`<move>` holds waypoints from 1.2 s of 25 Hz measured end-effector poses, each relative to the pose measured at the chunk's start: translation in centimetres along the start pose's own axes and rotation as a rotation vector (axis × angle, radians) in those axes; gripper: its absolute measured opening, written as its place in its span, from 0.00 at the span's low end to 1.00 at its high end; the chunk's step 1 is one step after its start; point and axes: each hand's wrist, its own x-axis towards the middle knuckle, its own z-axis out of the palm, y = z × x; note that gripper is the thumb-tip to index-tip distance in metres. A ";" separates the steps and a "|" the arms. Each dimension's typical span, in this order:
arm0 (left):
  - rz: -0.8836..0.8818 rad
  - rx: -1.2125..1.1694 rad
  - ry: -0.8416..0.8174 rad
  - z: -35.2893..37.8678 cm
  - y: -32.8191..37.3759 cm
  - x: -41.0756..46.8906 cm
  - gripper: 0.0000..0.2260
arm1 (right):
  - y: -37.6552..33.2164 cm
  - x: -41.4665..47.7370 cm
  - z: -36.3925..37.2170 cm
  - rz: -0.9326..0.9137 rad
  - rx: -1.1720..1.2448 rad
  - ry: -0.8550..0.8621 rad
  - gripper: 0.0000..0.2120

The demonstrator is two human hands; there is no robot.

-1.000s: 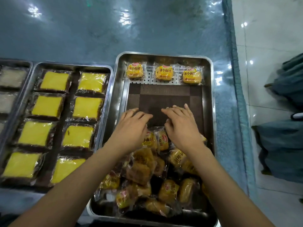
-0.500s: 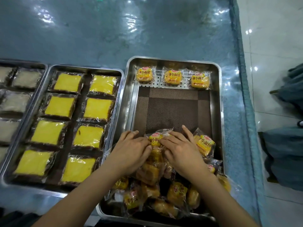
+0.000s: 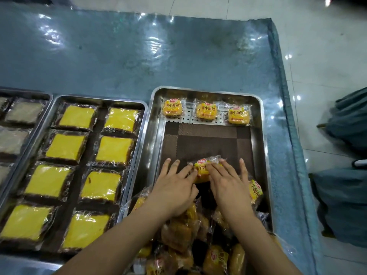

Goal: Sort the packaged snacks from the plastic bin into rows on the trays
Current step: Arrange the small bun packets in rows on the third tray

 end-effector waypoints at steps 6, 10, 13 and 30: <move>0.027 -0.033 0.086 0.6 0.8 0.4 0.26 | -0.3 2.1 1.1 0.038 0.101 0.076 0.18; 0.033 -0.039 0.073 1.7 0.5 0.8 0.27 | 0.0 1.4 0.8 0.060 0.100 0.090 0.18; 0.056 -0.061 0.084 1.7 -0.2 1.9 0.27 | 1.3 -0.3 0.6 0.051 0.039 0.088 0.20; -0.155 0.032 0.227 0.1 -8.0 4.8 0.27 | -4.9 7.7 2.4 -0.056 0.085 -0.089 0.26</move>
